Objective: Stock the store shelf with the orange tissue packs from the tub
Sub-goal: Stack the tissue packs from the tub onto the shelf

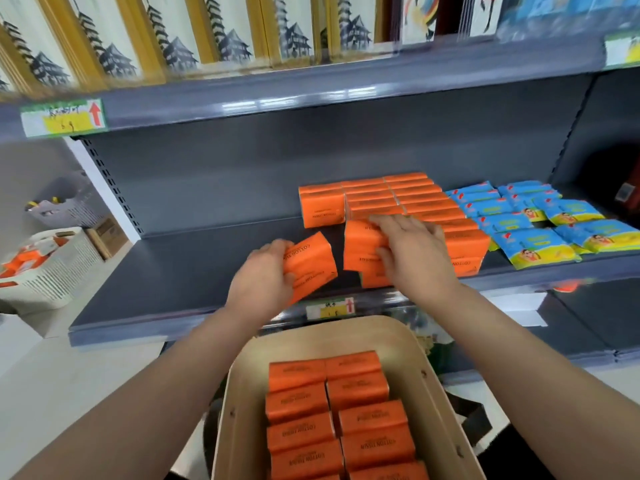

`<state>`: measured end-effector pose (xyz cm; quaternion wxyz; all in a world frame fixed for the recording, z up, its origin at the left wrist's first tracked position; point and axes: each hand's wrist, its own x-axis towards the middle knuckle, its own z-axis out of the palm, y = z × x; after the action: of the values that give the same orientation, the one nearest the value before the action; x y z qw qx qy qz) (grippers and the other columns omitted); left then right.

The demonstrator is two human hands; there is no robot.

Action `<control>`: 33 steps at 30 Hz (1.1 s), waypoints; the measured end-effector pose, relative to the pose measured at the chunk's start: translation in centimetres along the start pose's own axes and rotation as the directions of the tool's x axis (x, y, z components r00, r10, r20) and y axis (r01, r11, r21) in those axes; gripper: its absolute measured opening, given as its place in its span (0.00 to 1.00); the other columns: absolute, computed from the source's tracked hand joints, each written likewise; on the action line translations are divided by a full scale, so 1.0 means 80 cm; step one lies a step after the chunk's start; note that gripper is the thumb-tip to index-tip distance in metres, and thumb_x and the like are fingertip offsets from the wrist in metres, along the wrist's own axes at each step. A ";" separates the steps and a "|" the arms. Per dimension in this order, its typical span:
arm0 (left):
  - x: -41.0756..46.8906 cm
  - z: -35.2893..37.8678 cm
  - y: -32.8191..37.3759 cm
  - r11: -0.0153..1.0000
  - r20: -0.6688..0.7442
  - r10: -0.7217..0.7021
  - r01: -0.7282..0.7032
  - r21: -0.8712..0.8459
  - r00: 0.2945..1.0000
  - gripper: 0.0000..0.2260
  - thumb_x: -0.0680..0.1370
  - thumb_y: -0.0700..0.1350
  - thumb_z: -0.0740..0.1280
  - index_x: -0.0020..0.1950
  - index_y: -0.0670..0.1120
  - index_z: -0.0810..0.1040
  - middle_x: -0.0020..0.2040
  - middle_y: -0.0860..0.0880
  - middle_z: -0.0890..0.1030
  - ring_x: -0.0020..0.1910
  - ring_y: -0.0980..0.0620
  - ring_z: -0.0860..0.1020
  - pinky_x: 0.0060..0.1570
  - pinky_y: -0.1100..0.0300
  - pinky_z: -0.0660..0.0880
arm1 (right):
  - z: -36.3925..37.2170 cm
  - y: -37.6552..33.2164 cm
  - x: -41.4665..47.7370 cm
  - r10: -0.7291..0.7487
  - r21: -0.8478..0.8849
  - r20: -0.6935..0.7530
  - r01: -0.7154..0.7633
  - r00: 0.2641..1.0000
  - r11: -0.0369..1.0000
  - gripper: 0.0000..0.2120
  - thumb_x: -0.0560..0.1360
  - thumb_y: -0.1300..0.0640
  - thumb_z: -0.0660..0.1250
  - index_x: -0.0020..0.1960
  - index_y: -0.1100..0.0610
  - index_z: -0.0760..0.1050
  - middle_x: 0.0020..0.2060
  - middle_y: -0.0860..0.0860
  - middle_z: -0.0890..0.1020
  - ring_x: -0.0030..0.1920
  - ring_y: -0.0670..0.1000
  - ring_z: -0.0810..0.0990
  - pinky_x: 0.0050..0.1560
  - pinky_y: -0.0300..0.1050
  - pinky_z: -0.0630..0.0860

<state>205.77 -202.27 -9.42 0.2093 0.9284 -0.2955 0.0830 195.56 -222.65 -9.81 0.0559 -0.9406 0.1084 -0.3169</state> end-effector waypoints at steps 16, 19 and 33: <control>0.225 0.112 -0.022 0.969 0.095 -0.096 0.071 0.239 0.991 0.24 0.76 0.37 0.61 0.71 0.52 0.66 0.64 0.45 0.70 0.65 0.45 0.66 0.56 0.50 0.73 | 0.077 0.098 0.158 -0.017 -0.151 0.024 0.021 1.000 0.988 0.27 0.71 0.65 0.67 0.68 0.52 0.69 0.58 0.53 0.76 0.61 0.58 0.71 0.62 0.55 0.64; 0.257 0.123 -0.021 0.967 0.051 -0.078 0.063 0.248 0.996 0.24 0.76 0.36 0.62 0.70 0.52 0.67 0.63 0.45 0.69 0.63 0.45 0.66 0.55 0.49 0.73 | 0.084 0.108 0.163 -0.027 -0.129 0.026 0.030 0.999 0.991 0.26 0.71 0.63 0.67 0.69 0.53 0.70 0.58 0.54 0.75 0.61 0.58 0.71 0.61 0.54 0.65; 0.271 0.124 -0.035 1.000 -0.084 -0.003 0.003 -0.003 0.996 0.21 0.74 0.37 0.67 0.66 0.43 0.68 0.64 0.46 0.64 0.64 0.46 0.65 0.56 0.50 0.74 | 0.079 0.098 0.163 -0.031 -0.120 0.003 0.032 0.999 0.992 0.24 0.69 0.61 0.72 0.65 0.52 0.73 0.54 0.54 0.77 0.56 0.60 0.74 0.54 0.53 0.70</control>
<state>225.32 -215.66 -13.28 0.2232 0.9243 -0.2851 0.1211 208.15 -233.14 -8.56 -0.0055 -0.9440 0.1123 -0.3102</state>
